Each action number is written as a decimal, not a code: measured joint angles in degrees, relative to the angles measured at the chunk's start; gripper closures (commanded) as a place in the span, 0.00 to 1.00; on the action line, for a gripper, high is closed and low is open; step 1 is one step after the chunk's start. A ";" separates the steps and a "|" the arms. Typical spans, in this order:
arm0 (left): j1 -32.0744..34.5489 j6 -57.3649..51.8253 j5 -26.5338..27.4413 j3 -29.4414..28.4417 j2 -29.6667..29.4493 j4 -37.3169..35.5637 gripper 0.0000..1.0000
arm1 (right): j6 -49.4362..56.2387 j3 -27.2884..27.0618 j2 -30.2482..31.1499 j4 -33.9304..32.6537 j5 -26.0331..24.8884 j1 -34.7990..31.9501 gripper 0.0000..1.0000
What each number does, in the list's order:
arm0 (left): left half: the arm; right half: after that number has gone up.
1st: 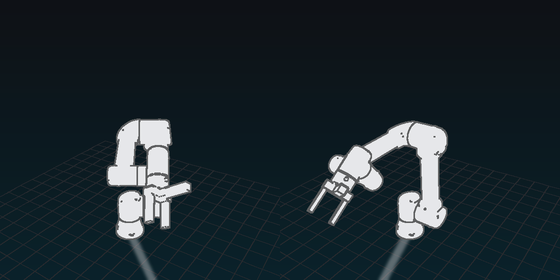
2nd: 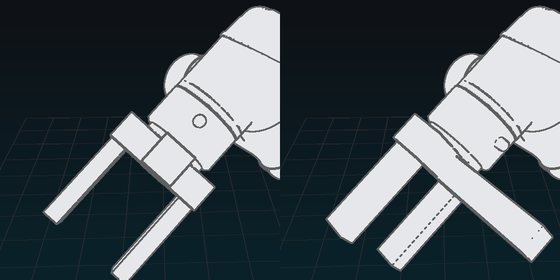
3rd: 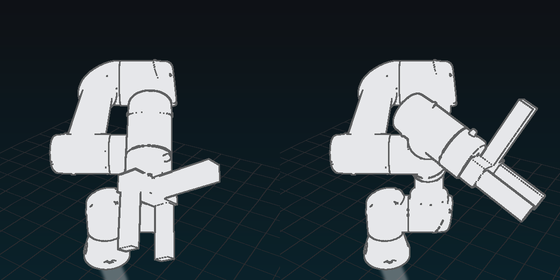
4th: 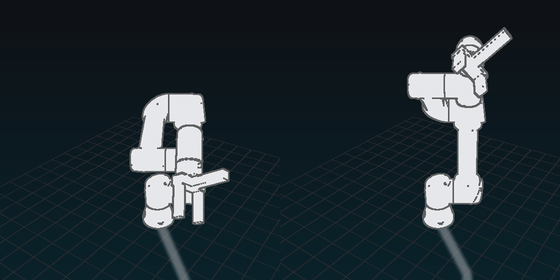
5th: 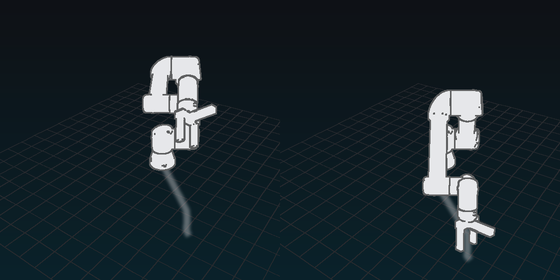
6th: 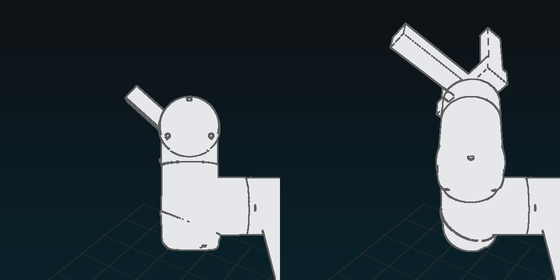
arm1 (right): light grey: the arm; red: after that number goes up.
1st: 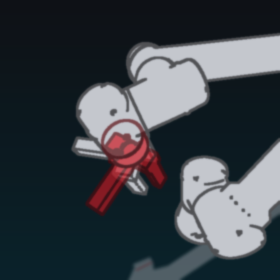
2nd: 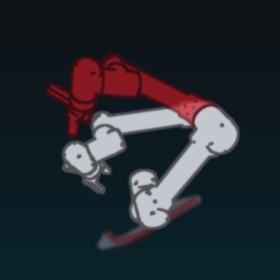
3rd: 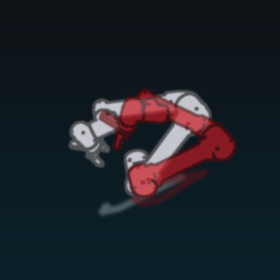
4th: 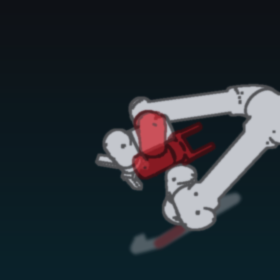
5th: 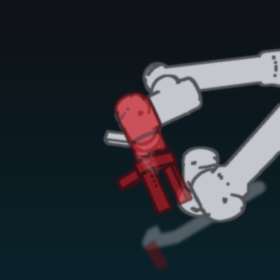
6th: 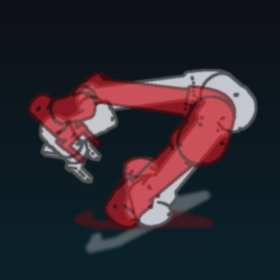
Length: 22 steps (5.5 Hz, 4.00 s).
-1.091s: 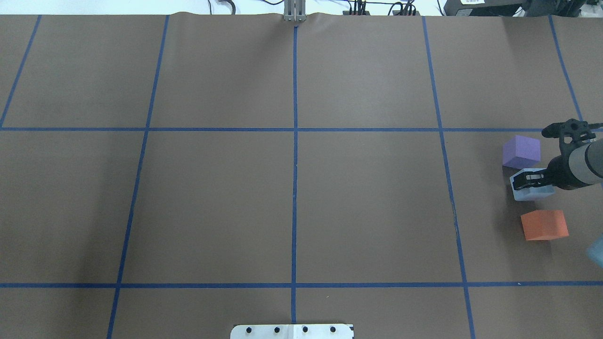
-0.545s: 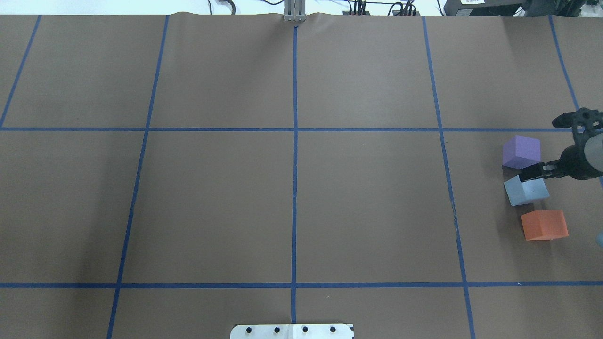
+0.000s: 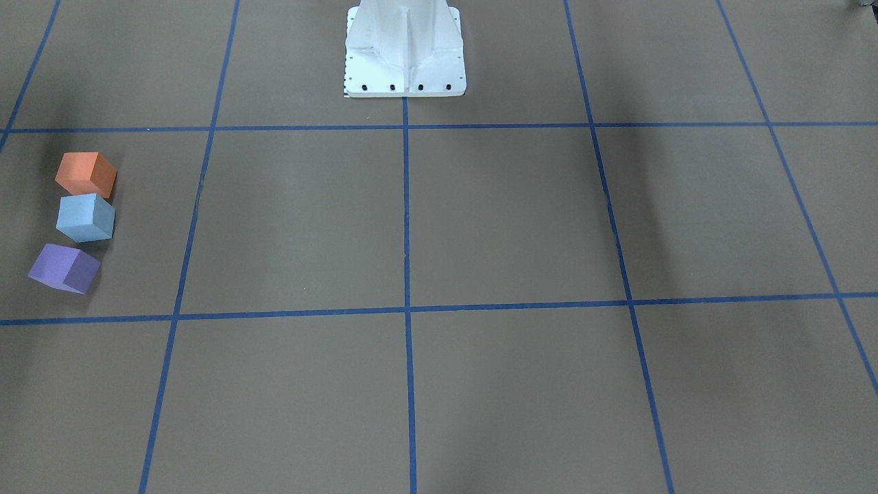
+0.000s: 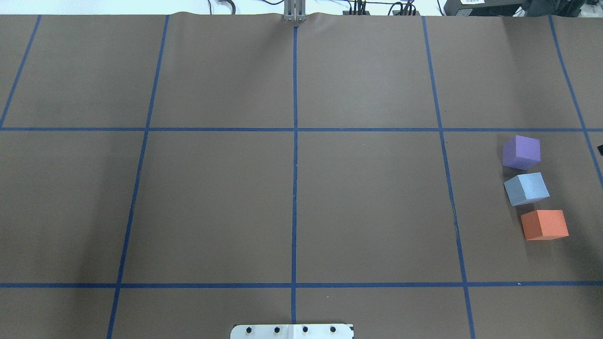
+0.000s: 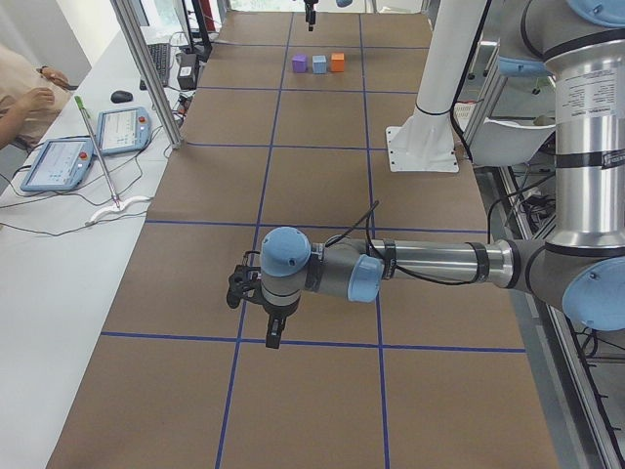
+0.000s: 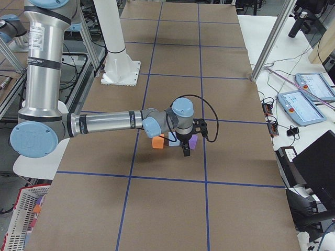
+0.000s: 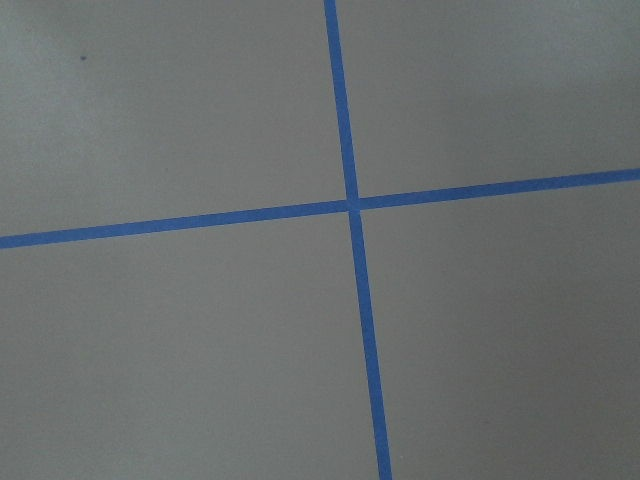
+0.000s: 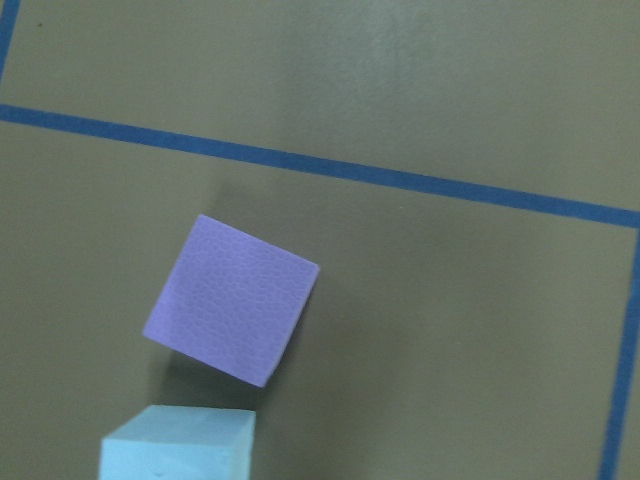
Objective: Place blue block between orange and purple blocks
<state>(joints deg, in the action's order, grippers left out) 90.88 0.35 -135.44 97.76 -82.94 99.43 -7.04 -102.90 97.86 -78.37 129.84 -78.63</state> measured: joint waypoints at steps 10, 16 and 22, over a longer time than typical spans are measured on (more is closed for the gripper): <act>0.08 0.00 0.30 -4.03 0.69 0.18 0.00 | 7.53 -0.84 2.27 -7.08 0.50 -7.57 0.00; 0.08 0.00 0.13 -4.10 0.80 1.27 0.00 | 7.48 -0.81 2.25 -7.06 0.59 -7.50 0.00; 0.08 0.00 0.11 -3.97 1.38 1.36 0.00 | 7.54 -1.07 2.34 -7.06 1.97 -7.50 0.00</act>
<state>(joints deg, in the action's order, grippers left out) 90.97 0.35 -135.33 93.79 -81.56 100.79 0.50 -103.97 100.19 -85.43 131.80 -86.13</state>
